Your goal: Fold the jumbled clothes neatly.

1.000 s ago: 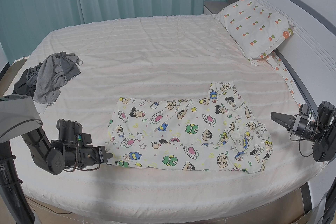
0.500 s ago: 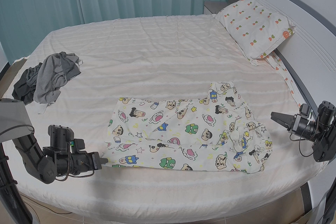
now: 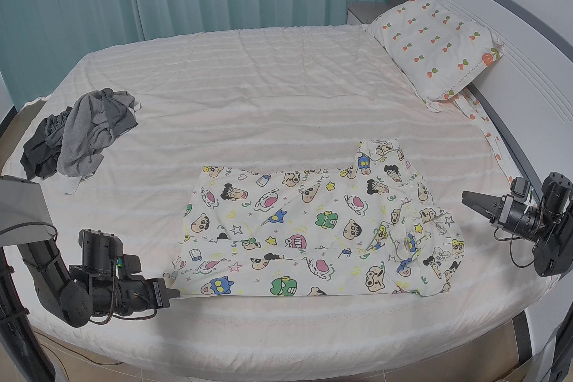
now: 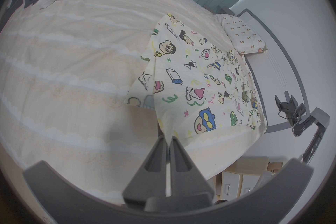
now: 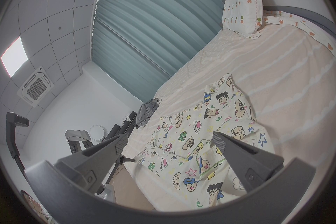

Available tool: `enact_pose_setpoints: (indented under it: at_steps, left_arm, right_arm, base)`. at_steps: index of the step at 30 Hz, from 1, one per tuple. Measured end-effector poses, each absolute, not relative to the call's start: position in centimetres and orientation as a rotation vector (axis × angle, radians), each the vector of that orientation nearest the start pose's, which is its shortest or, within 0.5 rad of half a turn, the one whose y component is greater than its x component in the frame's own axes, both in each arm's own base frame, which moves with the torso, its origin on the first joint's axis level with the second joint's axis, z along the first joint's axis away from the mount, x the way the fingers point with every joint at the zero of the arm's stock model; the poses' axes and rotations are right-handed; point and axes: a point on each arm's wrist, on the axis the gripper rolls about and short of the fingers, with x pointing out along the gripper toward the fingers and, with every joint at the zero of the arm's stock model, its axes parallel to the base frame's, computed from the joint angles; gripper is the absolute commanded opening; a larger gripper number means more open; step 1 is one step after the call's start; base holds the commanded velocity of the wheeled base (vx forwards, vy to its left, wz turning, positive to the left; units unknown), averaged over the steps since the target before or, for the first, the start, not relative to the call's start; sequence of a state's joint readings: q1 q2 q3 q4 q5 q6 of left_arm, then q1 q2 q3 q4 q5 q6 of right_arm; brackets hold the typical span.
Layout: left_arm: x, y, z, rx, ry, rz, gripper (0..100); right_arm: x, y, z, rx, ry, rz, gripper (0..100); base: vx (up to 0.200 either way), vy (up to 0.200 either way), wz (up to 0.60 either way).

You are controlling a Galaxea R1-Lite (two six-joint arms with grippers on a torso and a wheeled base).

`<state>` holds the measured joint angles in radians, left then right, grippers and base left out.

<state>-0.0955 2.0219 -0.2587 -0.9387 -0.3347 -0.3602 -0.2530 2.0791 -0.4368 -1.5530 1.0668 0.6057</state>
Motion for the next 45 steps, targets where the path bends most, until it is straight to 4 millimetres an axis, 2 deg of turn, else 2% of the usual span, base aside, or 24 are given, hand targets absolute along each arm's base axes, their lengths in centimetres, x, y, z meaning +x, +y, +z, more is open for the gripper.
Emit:
enact_pose_setpoints:
  at_steps: [1,2,10,13,16,21,24,28,36,40,45]
  left_arm:
    - [23.8,-3.0,0.9,-0.433,0.892,-0.248,0]
    - [23.8,-3.0,0.9,-0.433,0.896,-0.247,100]
    - [23.1,-3.1,0.5,-0.438,0.928,-0.243,100]
    - [23.3,-3.0,1.1,-0.450,0.893,-0.244,100]
    - [24.3,-3.1,2.1,-0.476,0.834,-0.243,100]
    - [27.0,-3.5,4.0,-0.507,0.713,-0.223,100]
    - [28.6,-4.0,4.4,-0.502,0.670,-0.208,100]
    - [30.5,-4.8,3.9,-0.495,0.658,-0.203,100]
    - [32.8,-6.3,1.0,-0.482,0.702,-0.202,100]
    - [33.1,-6.4,0.3,-0.485,0.717,-0.197,100]
    - [32.7,-6.1,0.9,-0.546,0.716,-0.174,100]
  right_arm:
    - [29.5,-5.6,7.4,0.627,0.318,0.768,100]
    - [29.5,-5.6,7.4,0.627,0.317,0.768,100]
    - [29.5,-5.6,7.4,0.628,0.318,0.768,100]
    - [29.4,-5.6,7.4,0.628,0.318,0.767,100]
    - [29.5,-5.6,7.4,0.628,0.318,0.768,100]
    - [29.5,-5.6,7.4,0.627,0.318,0.768,100]
    - [29.5,-5.6,7.4,0.627,0.317,0.768,100]
    - [29.5,-5.6,7.4,0.627,0.317,0.768,100]
    - [29.5,-5.6,7.4,0.626,0.316,0.767,100]
    - [29.6,-5.7,7.5,0.627,0.313,0.763,100]
    - [29.5,-5.4,7.3,0.630,0.321,0.764,100]
  base:
    - [0.000,0.000,0.00]
    - [0.000,0.000,0.00]
    - [0.000,0.000,0.00]
    - [0.000,0.000,0.00]
    - [0.000,0.000,0.00]
    - [0.000,0.000,0.00]
    - [0.000,0.000,0.00]
    - [0.000,0.000,0.00]
    - [0.000,0.000,0.00]
    - [0.000,0.000,0.00]
    - [0.000,0.000,0.00]
